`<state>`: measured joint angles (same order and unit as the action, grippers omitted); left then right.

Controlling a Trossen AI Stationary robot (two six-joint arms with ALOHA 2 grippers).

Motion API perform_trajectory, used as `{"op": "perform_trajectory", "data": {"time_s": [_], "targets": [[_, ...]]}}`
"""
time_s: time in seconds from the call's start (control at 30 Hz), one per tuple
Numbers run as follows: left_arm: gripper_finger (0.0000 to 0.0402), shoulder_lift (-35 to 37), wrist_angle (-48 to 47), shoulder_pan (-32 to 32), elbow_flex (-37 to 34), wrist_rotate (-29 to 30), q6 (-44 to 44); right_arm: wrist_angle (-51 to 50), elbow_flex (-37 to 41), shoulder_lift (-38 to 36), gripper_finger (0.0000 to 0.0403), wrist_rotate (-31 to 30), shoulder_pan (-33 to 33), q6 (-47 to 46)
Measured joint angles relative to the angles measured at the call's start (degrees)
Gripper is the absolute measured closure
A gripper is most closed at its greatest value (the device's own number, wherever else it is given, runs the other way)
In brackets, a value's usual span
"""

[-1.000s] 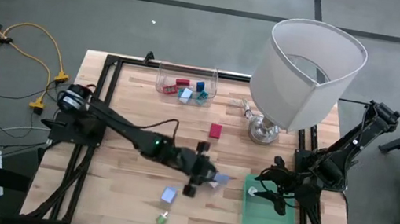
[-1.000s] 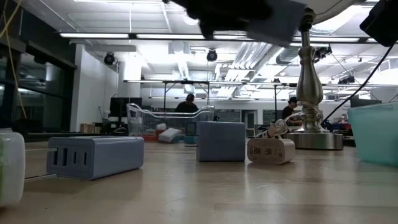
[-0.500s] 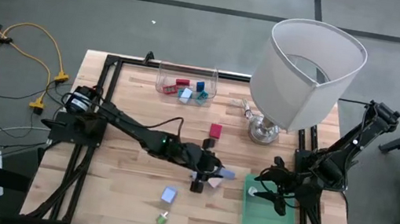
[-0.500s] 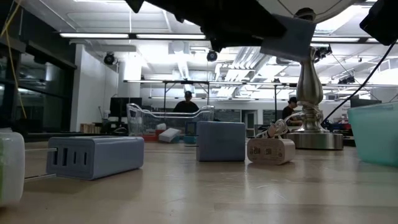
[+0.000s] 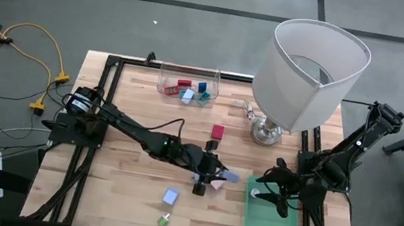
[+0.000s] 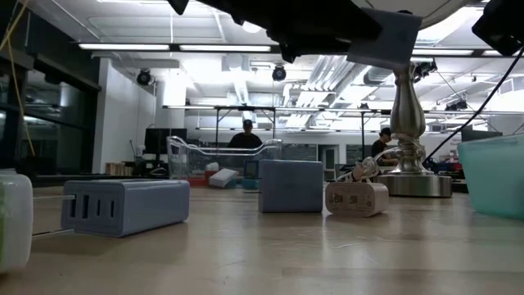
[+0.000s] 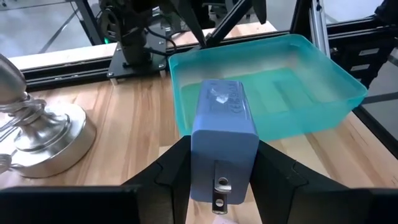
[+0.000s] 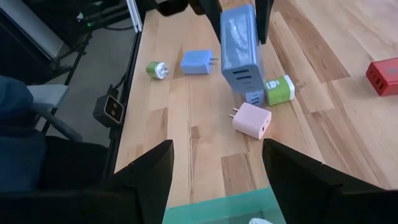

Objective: Pick & Place Office items
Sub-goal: Put the left light blue charger adapter into the green bin

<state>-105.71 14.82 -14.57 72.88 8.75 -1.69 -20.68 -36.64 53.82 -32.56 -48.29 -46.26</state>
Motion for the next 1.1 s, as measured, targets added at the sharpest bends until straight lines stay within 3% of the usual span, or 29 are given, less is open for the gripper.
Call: {"op": "perform_trajectory", "data": {"time_s": [0.33,0.6,0.8,1.1], "targets": [[0.0275,0.0,6.3,-0.2,0.0,0.0,-1.1,0.9,0.0,0.0,0.017,-2.5,0.0,1.2],[0.0275,0.0,10.7,-0.2,0.0,0.3,0.3,3.3,0.1,0.1,0.017,-10.6,2.0,16.2],[0.0275,0.0,11.2,-0.2,0.0,1.0,0.4,7.2,0.1,0.1,0.017,-10.9,5.0,22.3],[0.0275,0.0,12.3,0.2,0.0,6.7,0.0,13.7,0.1,4.9,0.017,-8.7,8.4,28.8]]}}
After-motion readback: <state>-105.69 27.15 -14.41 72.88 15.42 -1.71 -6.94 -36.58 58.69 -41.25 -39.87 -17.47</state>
